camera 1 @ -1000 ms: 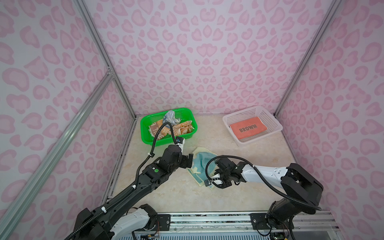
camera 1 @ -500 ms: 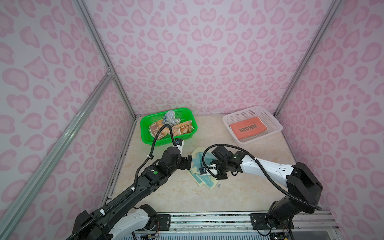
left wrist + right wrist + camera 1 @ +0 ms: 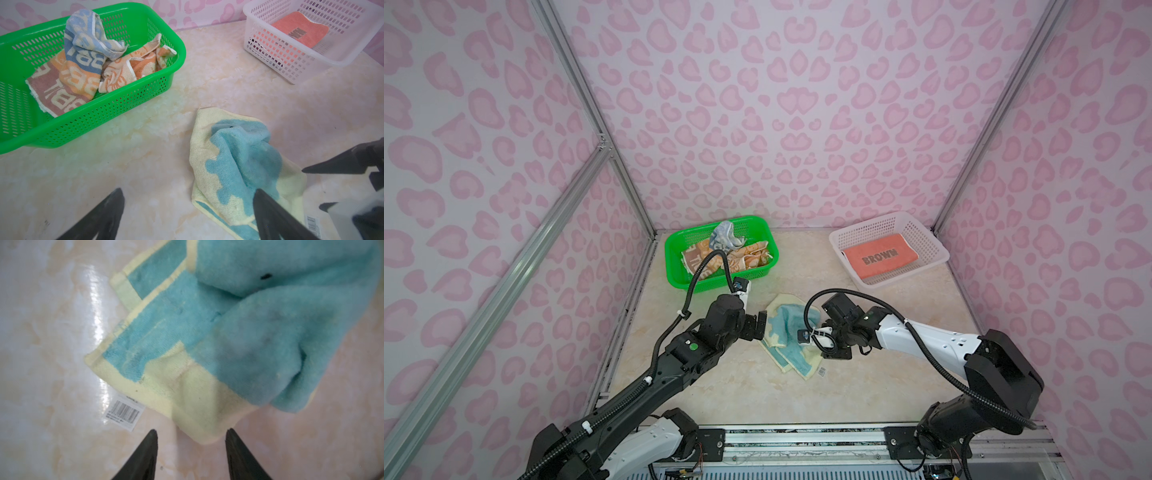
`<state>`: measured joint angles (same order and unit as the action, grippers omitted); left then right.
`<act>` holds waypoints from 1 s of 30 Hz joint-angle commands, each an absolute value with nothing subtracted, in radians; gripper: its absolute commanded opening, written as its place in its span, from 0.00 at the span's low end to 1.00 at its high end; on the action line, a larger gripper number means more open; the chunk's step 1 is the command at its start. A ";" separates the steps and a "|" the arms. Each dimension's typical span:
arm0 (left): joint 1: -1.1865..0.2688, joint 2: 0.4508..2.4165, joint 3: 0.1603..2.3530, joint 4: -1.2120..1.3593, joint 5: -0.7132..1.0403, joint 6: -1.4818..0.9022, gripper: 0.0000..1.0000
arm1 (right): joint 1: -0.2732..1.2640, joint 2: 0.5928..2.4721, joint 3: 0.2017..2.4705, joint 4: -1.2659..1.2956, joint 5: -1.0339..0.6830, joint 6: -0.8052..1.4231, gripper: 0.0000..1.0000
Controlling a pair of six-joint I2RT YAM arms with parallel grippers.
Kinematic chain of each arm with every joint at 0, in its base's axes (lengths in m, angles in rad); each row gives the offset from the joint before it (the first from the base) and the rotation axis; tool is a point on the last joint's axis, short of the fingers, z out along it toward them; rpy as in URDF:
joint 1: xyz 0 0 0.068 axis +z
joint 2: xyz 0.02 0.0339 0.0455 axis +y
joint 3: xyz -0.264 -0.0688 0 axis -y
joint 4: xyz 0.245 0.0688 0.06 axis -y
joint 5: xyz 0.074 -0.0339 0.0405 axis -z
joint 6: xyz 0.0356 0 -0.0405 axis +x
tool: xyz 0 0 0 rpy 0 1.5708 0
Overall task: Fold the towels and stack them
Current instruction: 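Move the right gripper to the yellow-and-teal towel's near corner and grasp it, then lift the towel corner with the right gripper while the left grasps the tagged corner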
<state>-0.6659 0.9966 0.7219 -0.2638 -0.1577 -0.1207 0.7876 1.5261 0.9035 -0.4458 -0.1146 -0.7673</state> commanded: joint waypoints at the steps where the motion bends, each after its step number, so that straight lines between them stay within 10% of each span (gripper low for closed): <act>1: -0.664 1.008 0.733 -0.255 -0.158 -0.112 0.98 | 0.766 1.541 0.893 -0.407 -0.054 -0.802 0.55; 10: -0.664 1.040 0.752 -0.271 -0.158 -0.106 0.99 | 0.759 1.657 0.940 -0.421 -0.081 -0.842 0.53; 20: -0.664 1.029 0.737 -0.279 -0.169 -0.109 0.98 | 0.758 1.642 1.007 -0.533 -0.189 -0.778 0.01; 30: -0.667 1.048 0.708 -0.235 -0.154 -0.078 0.98 | 0.753 1.658 1.234 -0.696 -0.303 -0.339 0.00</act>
<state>-0.6666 1.0435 0.7177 -0.2691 -0.1585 -0.1024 0.7528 1.6398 1.1938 -0.6281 -0.2440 -0.5339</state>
